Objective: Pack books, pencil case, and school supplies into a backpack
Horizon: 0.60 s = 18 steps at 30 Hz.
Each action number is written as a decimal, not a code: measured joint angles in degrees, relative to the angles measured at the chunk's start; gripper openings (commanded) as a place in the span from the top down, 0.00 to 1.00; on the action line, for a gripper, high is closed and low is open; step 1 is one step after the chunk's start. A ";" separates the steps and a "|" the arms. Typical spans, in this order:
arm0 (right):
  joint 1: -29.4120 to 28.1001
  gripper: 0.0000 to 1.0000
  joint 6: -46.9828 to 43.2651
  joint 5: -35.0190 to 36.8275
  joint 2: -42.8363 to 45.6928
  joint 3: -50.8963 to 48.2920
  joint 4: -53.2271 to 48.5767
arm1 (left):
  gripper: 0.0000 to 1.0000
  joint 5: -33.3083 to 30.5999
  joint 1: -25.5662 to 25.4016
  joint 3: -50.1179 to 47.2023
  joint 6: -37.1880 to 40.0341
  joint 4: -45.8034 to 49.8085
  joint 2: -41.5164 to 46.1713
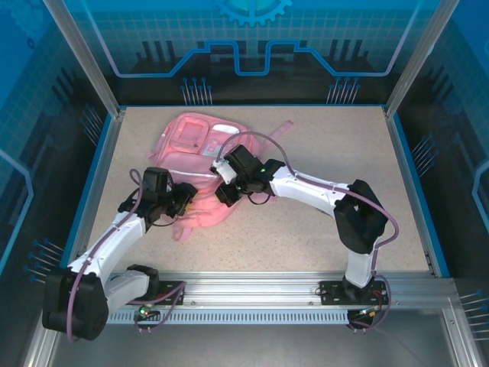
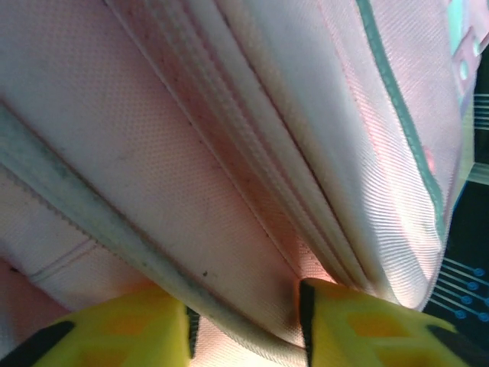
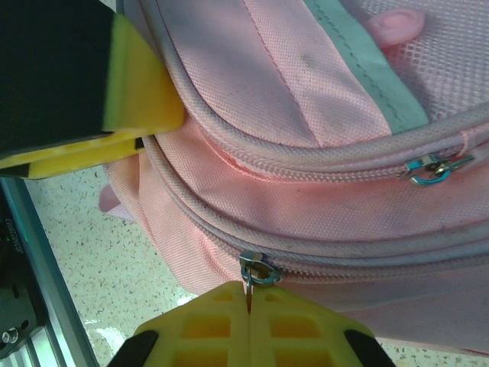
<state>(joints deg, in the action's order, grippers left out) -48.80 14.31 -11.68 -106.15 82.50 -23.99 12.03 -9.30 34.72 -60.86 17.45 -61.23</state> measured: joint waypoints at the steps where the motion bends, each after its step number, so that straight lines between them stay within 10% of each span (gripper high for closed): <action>1: -0.22 1.00 0.24 0.35 0.00 0.00 -0.02 | 0.72 -0.22 -0.09 -0.22 -0.17 -0.22 -0.22; 6: -1.81 1.00 0.90 3.21 0.00 0.09 -0.68 | 0.98 -1.07 -0.37 -0.44 -1.09 -1.07 -0.68; 18: -5.60 1.00 3.74 20.33 0.00 3.10 -9.84 | 1.00 -3.19 -1.53 -0.44 0.81 -0.11 -0.66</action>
<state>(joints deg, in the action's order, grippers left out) -54.39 18.04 8.64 -106.15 85.60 -33.82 8.84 -10.83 34.28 -60.05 17.34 -61.89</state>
